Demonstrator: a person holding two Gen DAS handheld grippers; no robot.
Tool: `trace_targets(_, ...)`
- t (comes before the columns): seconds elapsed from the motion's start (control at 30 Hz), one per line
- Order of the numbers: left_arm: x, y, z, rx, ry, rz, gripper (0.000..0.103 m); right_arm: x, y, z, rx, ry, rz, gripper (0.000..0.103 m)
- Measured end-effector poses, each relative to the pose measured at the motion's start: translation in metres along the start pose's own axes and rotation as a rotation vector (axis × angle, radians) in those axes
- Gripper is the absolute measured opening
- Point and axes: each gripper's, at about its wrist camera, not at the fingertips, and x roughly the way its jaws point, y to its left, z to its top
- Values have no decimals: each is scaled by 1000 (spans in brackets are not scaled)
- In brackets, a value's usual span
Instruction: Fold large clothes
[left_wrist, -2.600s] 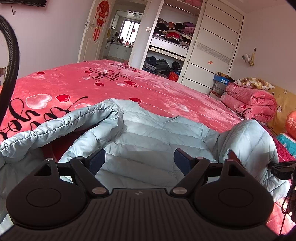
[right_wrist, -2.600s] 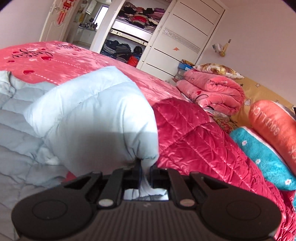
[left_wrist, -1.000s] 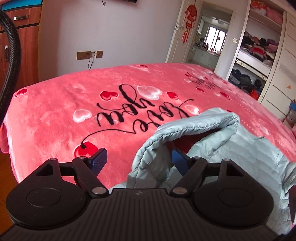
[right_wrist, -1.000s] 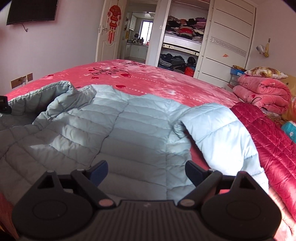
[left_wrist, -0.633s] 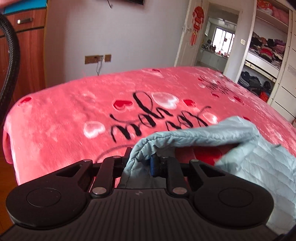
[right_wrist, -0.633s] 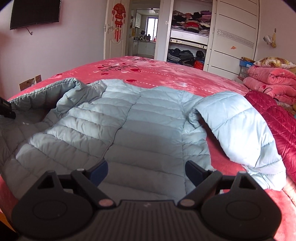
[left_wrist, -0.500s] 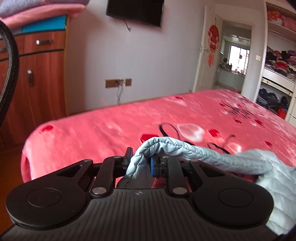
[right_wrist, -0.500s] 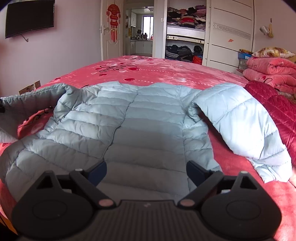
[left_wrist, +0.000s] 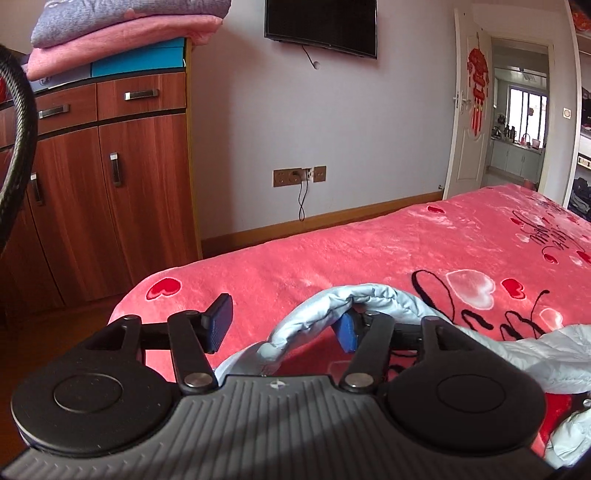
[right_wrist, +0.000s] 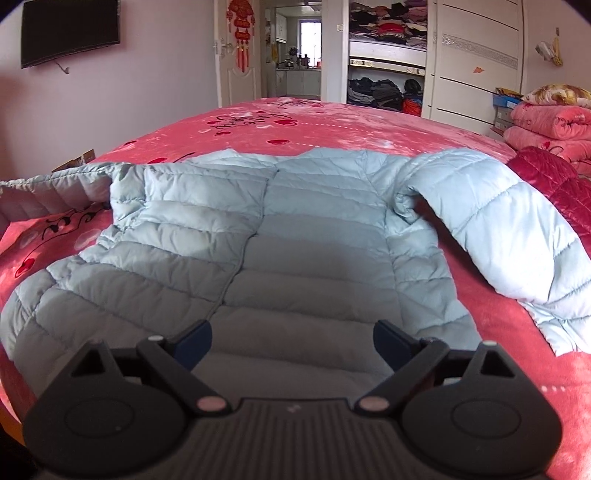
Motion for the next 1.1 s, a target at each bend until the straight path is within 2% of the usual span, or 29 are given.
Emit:
trace_targets(0.2, -31, 3, 15, 2, -92, 2, 102, -9, 46, -1, -107, -17, 208, 94)
trace_targets(0.3, -37, 10, 22, 20, -136, 37, 103, -8, 79, -3, -167, -7, 326, 94)
trace_targets(0.4, -31, 14, 28, 53, -147, 73, 103, -6, 114, -8, -255, -2, 406, 94)
trace_targets(0.53, -17, 20, 30, 69, -99, 86, 103, 0, 152, -13, -385, -18, 465, 94)
trace_targets(0.63, -4, 30, 32, 22, -40, 60, 103, 7, 172, -17, -461, -20, 505, 93)
trace_targets(0.77, 3, 39, 33, 17, -22, 42, 103, 23, 190, -22, -541, -27, 502, 85)
trace_targets(0.83, 0, 40, 31, 3, -22, 7, 103, 28, 196, -23, -583, -38, 496, 84)
trace_targets(0.87, -1, 44, 31, -16, -18, -22, 103, 30, 199, -24, -605, -41, 484, 80)
trace_targets(0.9, -7, 42, 30, -46, -11, -57, 103, 33, 200, -24, -617, -43, 476, 71)
trace_targets(0.97, -9, 48, 31, -92, -9, -95, 103, 37, 199, -23, -600, -38, 488, 60)
trace_targets(1.03, -15, 51, 32, -126, -42, -146, 103, 41, 196, -16, -547, -20, 496, 43)
trace_targets(1.07, -19, 53, 32, -142, -61, -175, 103, 43, 193, -12, -511, -8, 494, 27)
trace_targets(1.1, -26, 53, 31, -162, -83, -215, 103, 45, 189, -7, -464, 9, 494, 19)
